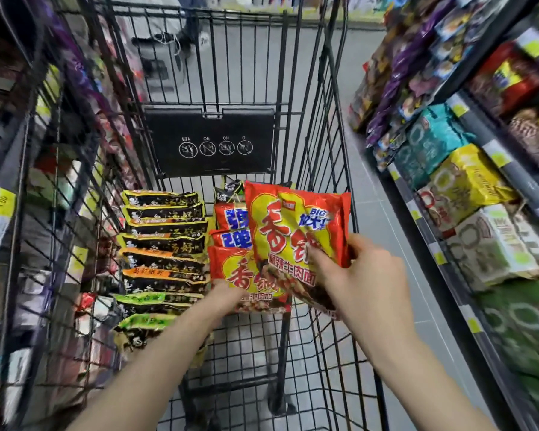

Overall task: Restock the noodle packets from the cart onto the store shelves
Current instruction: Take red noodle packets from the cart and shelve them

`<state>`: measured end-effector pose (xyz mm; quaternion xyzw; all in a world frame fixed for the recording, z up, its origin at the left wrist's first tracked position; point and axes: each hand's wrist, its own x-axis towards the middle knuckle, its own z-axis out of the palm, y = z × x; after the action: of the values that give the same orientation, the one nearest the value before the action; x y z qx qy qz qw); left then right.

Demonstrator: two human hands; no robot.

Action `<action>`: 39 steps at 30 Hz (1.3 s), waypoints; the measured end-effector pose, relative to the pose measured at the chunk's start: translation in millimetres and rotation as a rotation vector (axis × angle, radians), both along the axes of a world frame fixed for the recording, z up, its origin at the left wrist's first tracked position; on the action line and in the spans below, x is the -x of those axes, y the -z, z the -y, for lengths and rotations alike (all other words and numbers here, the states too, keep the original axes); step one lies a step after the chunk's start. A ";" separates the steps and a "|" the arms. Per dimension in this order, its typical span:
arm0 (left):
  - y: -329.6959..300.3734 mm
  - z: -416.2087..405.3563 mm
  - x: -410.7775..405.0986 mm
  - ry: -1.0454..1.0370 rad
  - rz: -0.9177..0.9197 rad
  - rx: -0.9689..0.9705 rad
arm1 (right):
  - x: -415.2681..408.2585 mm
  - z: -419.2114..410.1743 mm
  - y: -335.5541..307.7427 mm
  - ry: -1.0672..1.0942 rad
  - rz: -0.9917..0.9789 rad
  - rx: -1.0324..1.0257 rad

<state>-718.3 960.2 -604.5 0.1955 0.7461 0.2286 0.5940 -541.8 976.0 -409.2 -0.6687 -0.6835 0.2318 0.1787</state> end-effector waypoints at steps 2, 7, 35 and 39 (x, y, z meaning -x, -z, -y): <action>14.3 -6.6 -0.5 -0.079 -0.098 0.017 | -1.8 -0.3 -1.4 0.022 -0.049 -0.034; 33.5 -17.6 0.7 -0.191 -0.187 -0.014 | -4.6 -2.0 -1.9 0.050 -0.125 -0.059; -133.0 3.3 39.6 0.032 -0.409 -0.435 | -44.1 -19.4 -73.8 0.099 -0.353 -0.001; -209.0 6.4 58.9 -0.035 -0.316 -0.540 | -51.8 -21.5 -112.0 0.112 -0.435 0.058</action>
<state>-777.1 953.7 -395.5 0.3665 0.7446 0.3955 0.3934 -489.9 997.5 -297.2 -0.6448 -0.5836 0.3799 0.3152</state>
